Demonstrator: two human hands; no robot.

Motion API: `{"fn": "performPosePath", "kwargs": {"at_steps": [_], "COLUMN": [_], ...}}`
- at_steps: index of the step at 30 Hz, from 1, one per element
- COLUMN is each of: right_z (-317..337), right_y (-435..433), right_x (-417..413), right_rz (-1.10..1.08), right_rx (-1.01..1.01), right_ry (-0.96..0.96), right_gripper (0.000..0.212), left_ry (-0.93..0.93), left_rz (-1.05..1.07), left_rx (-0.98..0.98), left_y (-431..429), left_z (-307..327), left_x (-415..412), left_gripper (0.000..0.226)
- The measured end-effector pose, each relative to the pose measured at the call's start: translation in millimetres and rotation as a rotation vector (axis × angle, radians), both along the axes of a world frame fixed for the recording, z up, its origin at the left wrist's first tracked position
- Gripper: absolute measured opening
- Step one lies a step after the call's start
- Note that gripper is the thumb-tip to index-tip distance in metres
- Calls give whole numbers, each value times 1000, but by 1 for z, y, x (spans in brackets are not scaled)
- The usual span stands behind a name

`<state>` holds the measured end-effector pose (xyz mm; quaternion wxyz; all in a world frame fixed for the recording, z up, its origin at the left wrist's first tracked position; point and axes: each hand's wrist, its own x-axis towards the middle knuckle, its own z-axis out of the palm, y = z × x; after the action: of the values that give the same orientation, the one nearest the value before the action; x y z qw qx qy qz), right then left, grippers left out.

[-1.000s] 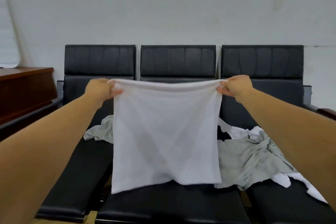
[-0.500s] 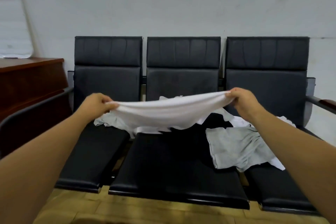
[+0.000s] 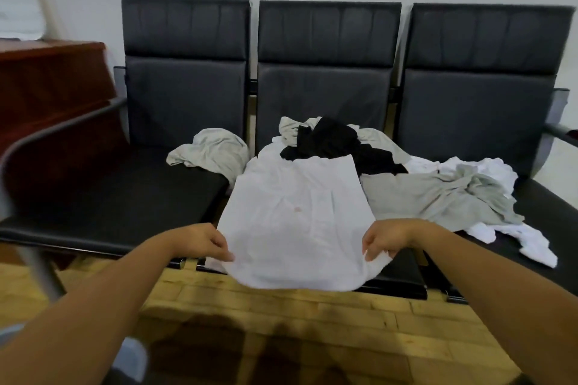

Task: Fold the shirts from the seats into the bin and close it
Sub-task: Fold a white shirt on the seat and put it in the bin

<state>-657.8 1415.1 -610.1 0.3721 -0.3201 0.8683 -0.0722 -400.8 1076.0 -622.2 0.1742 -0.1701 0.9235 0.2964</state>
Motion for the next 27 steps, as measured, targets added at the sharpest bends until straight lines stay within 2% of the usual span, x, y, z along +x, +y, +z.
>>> {"fn": "performPosePath", "kwargs": {"at_steps": [2,4,5,6,8,9,11,14,16,17,19,21,23,27], "right_z": [3,-5,-15,-26,-55,-69,-91,-101,-93,-85,-64,-42,-26,-26], "right_y": [-14,-28,-34,-38,-44,-45,-44,-37,-36,-40,-53,-70,-84,-108], "right_x": [1,5,8,11,17,19,20,21,12,1,-32,-69,-97,-131], "right_rz": [24,18,-1,-16,26,63,90,120,125,74,-103,-273,-403,-549], "right_rx": [-33,-134,-210,-272,-235,-180,-127,-123,-178,-248,-464,-590,-600,-603], "right_ry": [93,320,401,429,413,438,495,505,515,518,568,618,606,477], "right_gripper": [14,19,21,36,66,73,78,73,76,71,51,37,32,38], "left_ry": [63,183,222,225,150,96,-14,-99,-41,46,228,339,405,431], "left_rz": [78,102,79,52,25,15,-13,-71,-15,68,285,439,571,701], "left_rx": [23,-91,-170,-223,-230,-237,-301,-359,-277,-231,-195,-184,-144,-18], "left_y": [5,10,12,15,20,23,27,24,15,8,-8,-26,-44,-76], "left_z": [-6,-16,-21,-26,-37,-43,-57,-64,-60,-57,-48,-41,-40,-52], "left_x": [-9,-24,-32,-39,-52,-57,-62,-63,-70,-77,-98,-124,-146,-183], "left_gripper": [37,39,45,61,100,112,121,130,125,114,81,45,41,39]}}
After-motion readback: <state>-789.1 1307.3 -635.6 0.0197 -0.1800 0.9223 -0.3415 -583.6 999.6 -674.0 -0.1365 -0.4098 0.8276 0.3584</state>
